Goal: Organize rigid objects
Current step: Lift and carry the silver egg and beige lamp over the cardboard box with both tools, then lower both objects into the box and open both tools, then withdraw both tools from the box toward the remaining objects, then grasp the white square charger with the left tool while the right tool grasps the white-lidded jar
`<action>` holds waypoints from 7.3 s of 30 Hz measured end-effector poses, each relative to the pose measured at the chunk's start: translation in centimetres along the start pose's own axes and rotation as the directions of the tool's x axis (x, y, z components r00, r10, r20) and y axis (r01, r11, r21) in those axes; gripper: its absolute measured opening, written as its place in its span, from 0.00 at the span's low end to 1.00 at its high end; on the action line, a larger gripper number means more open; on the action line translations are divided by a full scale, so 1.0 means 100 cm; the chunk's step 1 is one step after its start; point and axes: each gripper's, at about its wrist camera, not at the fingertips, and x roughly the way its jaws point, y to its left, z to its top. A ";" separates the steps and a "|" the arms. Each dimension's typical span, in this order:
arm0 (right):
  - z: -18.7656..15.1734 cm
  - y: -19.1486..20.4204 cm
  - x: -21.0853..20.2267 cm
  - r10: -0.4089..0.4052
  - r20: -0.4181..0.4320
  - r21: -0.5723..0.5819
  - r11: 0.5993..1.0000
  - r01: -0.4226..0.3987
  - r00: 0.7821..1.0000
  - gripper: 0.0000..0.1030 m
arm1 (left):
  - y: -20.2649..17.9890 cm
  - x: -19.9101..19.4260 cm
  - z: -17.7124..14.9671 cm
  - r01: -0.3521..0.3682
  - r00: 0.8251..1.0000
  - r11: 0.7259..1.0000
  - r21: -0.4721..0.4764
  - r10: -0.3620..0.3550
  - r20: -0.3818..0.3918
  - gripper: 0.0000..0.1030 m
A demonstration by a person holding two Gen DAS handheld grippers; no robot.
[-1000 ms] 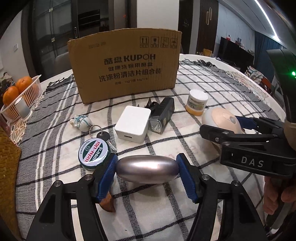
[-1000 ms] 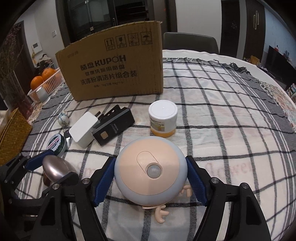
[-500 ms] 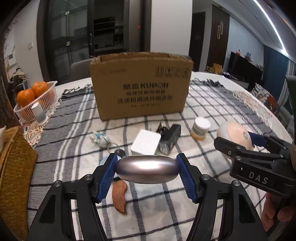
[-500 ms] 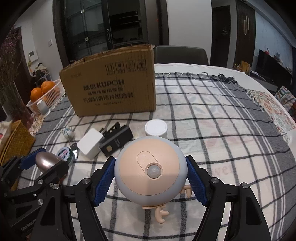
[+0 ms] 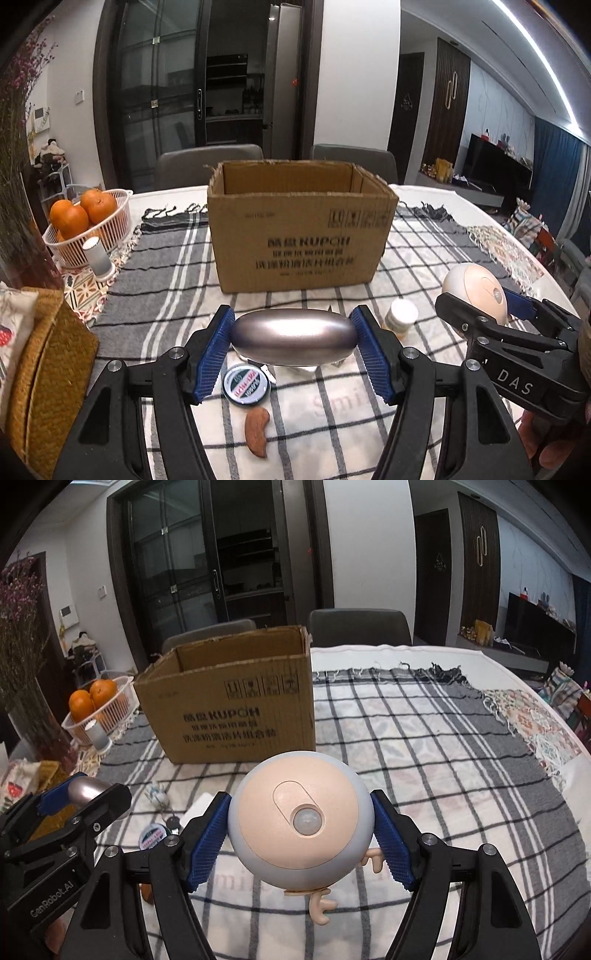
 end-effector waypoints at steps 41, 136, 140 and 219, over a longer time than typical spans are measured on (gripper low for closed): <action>0.150 0.022 0.044 0.108 -0.052 0.003 0.994 -0.108 0.993 0.73 | 0.026 0.022 0.145 -0.026 0.997 0.999 0.046 0.022 0.073 0.63; 0.113 0.003 0.084 0.002 -0.455 -0.089 0.995 -0.048 0.890 0.76 | -0.006 0.080 0.100 0.069 0.911 0.982 0.174 0.009 -0.413 0.63; 0.105 0.001 0.086 0.004 -0.470 -0.082 0.995 -0.048 0.883 0.76 | -0.010 0.083 0.091 0.081 0.900 0.979 0.187 0.009 -0.436 0.63; 0.029 -0.026 0.199 0.004 -0.659 -0.004 1.000 -0.008 0.752 0.50 | -0.024 0.215 -0.015 0.217 0.676 0.953 0.213 0.011 -0.737 0.43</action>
